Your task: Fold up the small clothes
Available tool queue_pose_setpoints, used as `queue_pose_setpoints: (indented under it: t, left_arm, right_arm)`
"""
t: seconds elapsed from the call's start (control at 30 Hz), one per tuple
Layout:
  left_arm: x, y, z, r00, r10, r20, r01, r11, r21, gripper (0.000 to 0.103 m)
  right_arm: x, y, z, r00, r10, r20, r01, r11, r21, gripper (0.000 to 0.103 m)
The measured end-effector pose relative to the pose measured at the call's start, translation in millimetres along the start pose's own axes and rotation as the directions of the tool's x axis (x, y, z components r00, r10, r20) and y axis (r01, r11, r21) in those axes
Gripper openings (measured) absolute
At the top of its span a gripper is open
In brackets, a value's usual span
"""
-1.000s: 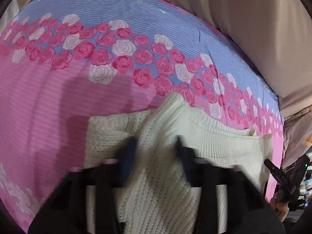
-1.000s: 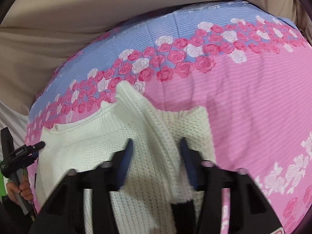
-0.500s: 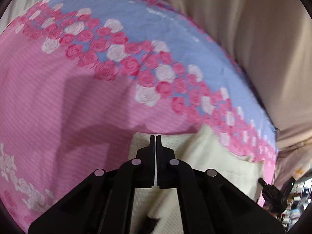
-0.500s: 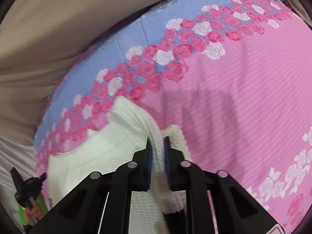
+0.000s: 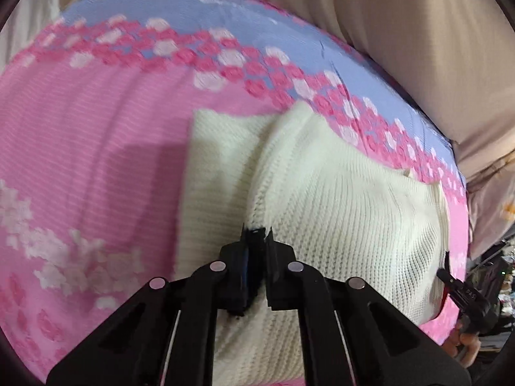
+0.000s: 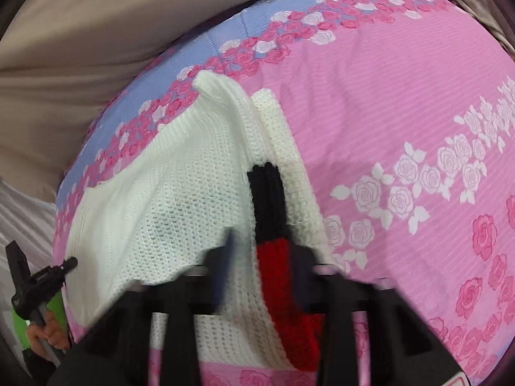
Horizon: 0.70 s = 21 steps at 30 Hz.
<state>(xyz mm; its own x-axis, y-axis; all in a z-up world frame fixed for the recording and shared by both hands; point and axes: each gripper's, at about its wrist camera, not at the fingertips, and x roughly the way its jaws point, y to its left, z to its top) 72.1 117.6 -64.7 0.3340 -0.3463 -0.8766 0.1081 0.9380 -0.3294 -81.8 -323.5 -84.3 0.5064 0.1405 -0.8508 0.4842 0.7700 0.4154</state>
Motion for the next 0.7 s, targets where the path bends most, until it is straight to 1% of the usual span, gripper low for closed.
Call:
queue_pose_setpoints:
  t: [0.03,0.07,0.1,0.13,0.17,0.2,0.23,0.27,0.3,0.33,0.37,0.4,0.43,0.5,0.53,0.57,0.6,0.63,0.67,0.7]
  left_arm:
    - [-8.5,9.0,3.7,1.000,0.001,0.011,0.000,1.000,-0.027,0.006]
    - [-14.5,22.9,7.6,1.000,-0.006,0.009,0.007,0.997,-0.072,0.006]
    - [-14.9,29.3,7.0,1.000,0.005,0.002,-0.005,0.996,-0.087,0.006]
    - [-11.1,34.5,6.5,1.000,0.029,-0.011,-0.030,0.996,-0.089,0.006]
    - [0.5,39.4,3.0,0.997,0.075,-0.034,-0.077,0.994,-0.072,0.006]
    - [7.8,41.4,-0.6,0.995,0.083,-0.049,-0.086,0.994,-0.066,0.007]
    - [13.7,43.1,-4.3,0.996,0.083,-0.040,-0.086,0.994,-0.072,0.007]
    - [10.5,43.7,-3.8,0.996,0.084,-0.027,-0.086,0.993,-0.081,0.007]
    - [5.6,42.9,-3.6,0.997,0.071,-0.021,-0.072,0.993,-0.096,0.010]
    - [0.0,42.9,-4.2,0.998,0.053,-0.017,-0.055,0.992,-0.111,0.011]
    - [-9.9,42.5,-6.2,1.000,0.026,-0.012,-0.027,0.991,-0.128,0.013]
    - [-15.8,41.3,-8.6,1.000,0.015,-0.008,-0.016,0.992,-0.127,0.021]
    - [-23.6,40.9,-12.5,1.000,0.013,0.000,-0.013,0.992,-0.125,0.027]
    - [-34.0,34.6,-28.3,1.000,0.010,0.015,-0.009,0.994,-0.111,0.058]
    - [-33.9,31.8,-33.6,1.000,0.018,0.005,-0.017,0.994,-0.108,0.063]
    - [-32.8,32.2,-45.6,1.000,0.025,-0.011,-0.026,0.993,-0.111,0.064]
    - [-29.1,32.9,-52.3,0.999,0.025,-0.026,-0.028,0.993,-0.118,0.064]
    - [-21.7,35.5,-64.6,0.998,0.026,-0.055,-0.033,0.991,-0.130,0.063]
    - [-17.2,37.2,-70.9,0.997,0.028,-0.074,-0.038,0.990,-0.138,0.046]
    - [-16.1,39.7,-78.0,0.996,0.048,-0.077,-0.058,0.989,-0.138,0.028]
  right_arm:
    - [-8.2,2.8,2.8,0.999,0.043,0.015,-0.043,0.999,0.015,0.008]
    - [-17.8,7.8,5.8,0.997,0.057,0.047,-0.057,0.998,0.007,0.007]
    - [-24.1,10.1,8.7,0.997,0.041,0.071,-0.041,0.999,-0.001,0.007]
    - [-24.8,11.4,10.9,0.997,0.026,0.073,-0.024,0.999,-0.023,0.007]
    - [-16.1,8.3,11.9,0.999,-0.005,0.048,0.007,0.999,-0.033,0.007]
    - [-5.3,2.1,10.9,0.999,-0.041,0.017,0.041,0.998,-0.037,0.007]
    - [12.6,-7.5,8.3,0.996,-0.081,-0.026,0.080,0.996,-0.035,0.004]
    - [19.9,-15.6,5.6,0.998,-0.047,-0.033,0.047,0.999,-0.012,0.003]
    - [15.5,-18.8,5.5,0.999,-0.034,-0.024,0.035,0.999,0.023,0.004]
    - [7.5,-19.0,5.7,1.000,-0.023,-0.016,0.024,0.998,0.055,0.011]
    - [-0.8,-16.8,5.1,1.000,-0.013,0.003,0.013,0.998,0.064,0.015]
    - [-12.8,-11.8,2.8,0.999,-0.017,0.031,0.015,0.999,0.048,0.019]
    - [-20.3,-7.7,-0.8,0.999,-0.022,0.038,0.021,1.000,0.020,0.027]
    - [-27.2,-2.9,-11.8,1.000,-0.014,0.027,0.015,1.000,-0.016,0.036]
    - [-26.9,-0.8,-19.1,1.000,-0.019,0.015,0.019,0.999,-0.034,0.037]
    - [-24.1,0.9,-26.1,1.000,-0.031,0.002,0.031,0.998,-0.050,0.039]
    - [-21.6,2.5,-35.1,0.999,-0.049,-0.004,0.048,0.997,-0.061,0.040]
    - [-16.3,2.5,-43.1,0.998,-0.068,-0.014,0.067,0.995,-0.073,0.038]
    - [-10.2,1.7,-50.2,0.996,-0.084,-0.030,0.082,0.993,-0.081,0.030]
    - [-7.3,0.8,-54.8,0.995,-0.092,-0.036,0.089,0.993,-0.082,0.009]
